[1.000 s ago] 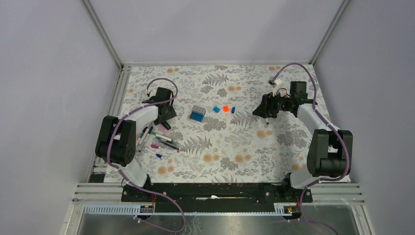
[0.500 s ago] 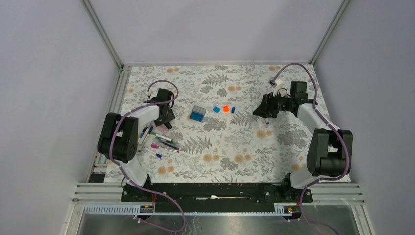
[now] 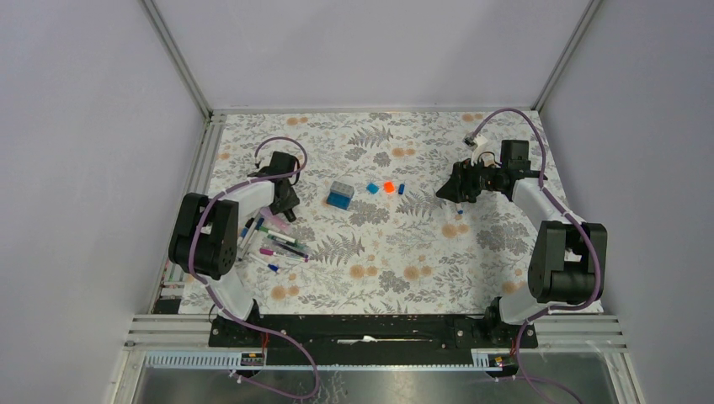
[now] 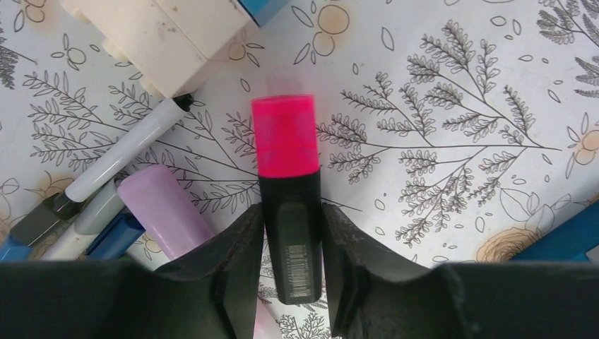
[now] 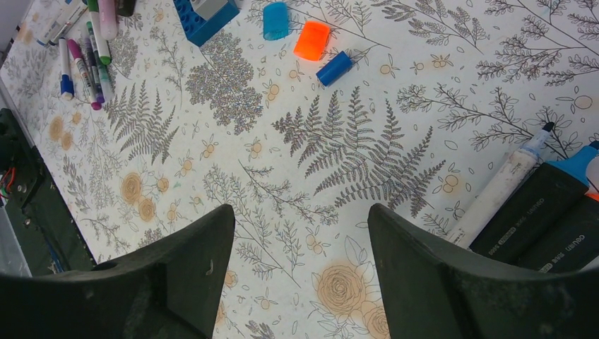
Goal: Open the pen caps
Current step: Pick up the pen from the center of the board.
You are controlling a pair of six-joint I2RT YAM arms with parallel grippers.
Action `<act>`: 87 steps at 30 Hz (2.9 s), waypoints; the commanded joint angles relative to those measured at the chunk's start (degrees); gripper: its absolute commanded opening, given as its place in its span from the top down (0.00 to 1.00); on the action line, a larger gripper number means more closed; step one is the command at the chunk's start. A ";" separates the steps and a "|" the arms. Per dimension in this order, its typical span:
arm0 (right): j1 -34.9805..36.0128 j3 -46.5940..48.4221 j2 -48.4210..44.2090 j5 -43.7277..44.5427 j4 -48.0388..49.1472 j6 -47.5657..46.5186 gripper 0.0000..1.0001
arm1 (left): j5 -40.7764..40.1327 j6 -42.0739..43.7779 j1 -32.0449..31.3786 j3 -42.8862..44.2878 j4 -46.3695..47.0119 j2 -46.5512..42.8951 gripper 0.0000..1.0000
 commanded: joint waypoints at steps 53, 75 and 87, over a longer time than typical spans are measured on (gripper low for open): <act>14.36 -12.32 -3.38 -12.29 34.85 31.21 0.21 | 13.44 -15.17 -30.77 -3.08 45.05 -9.32 1.00; 17.47 -14.33 -2.62 -3.47 42.75 43.08 0.53 | 8.31 -15.37 -37.40 2.72 42.98 -5.01 1.00; 17.74 -12.55 -1.52 -2.41 39.62 42.51 1.00 | 9.03 -15.97 -38.40 2.06 45.35 -6.00 0.96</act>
